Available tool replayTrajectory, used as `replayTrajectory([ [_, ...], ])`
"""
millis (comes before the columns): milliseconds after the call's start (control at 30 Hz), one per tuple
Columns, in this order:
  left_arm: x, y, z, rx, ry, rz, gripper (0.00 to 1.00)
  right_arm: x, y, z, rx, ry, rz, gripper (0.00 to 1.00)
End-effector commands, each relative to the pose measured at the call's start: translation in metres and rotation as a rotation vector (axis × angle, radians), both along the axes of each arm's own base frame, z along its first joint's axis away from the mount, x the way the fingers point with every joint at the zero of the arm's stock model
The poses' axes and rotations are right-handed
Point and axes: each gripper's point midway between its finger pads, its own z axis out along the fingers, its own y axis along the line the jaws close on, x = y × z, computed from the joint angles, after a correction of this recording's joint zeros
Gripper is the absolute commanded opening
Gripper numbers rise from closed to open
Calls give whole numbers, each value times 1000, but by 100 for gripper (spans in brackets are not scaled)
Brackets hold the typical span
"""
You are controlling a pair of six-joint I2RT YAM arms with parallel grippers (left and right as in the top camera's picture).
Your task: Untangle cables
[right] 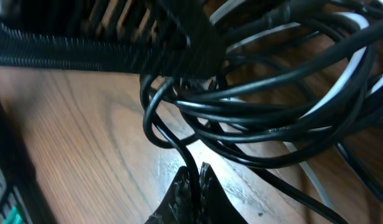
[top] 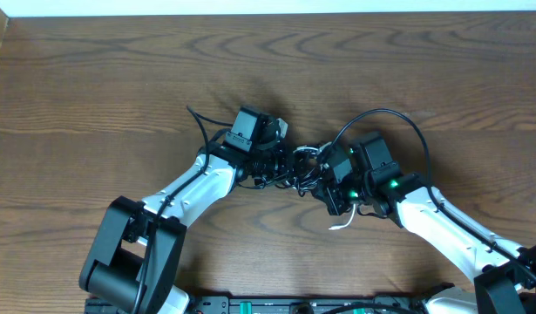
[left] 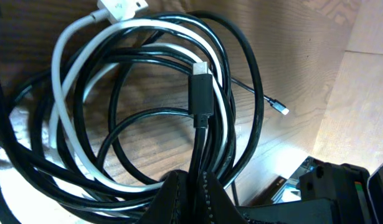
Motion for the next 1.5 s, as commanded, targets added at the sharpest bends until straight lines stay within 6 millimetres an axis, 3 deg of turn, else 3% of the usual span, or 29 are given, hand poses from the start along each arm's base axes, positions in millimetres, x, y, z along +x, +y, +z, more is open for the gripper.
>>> replayTrajectory([
  [0, -15, -12, 13, -75, 69, -29, 7, 2, 16, 15, 78, 12, -5, 1],
  [533, -19, -14, 13, -77, 83, -36, 7, 8, 33, 17, 80, -5, -72, 1],
  [733, -17, -13, 12, -69, 77, -30, 7, 7, 32, 5, 68, 47, -99, 1],
  [1100, -15, -11, 10, -55, 68, -20, 7, 3, 15, 16, 74, 126, -196, 31],
  [1300, -15, -11, 10, -55, 69, -20, 7, 3, 13, 16, 88, 189, -265, 17],
  [1467, -15, -11, 10, -55, 69, -20, 7, 2, 14, 16, 108, 256, -337, 18],
])
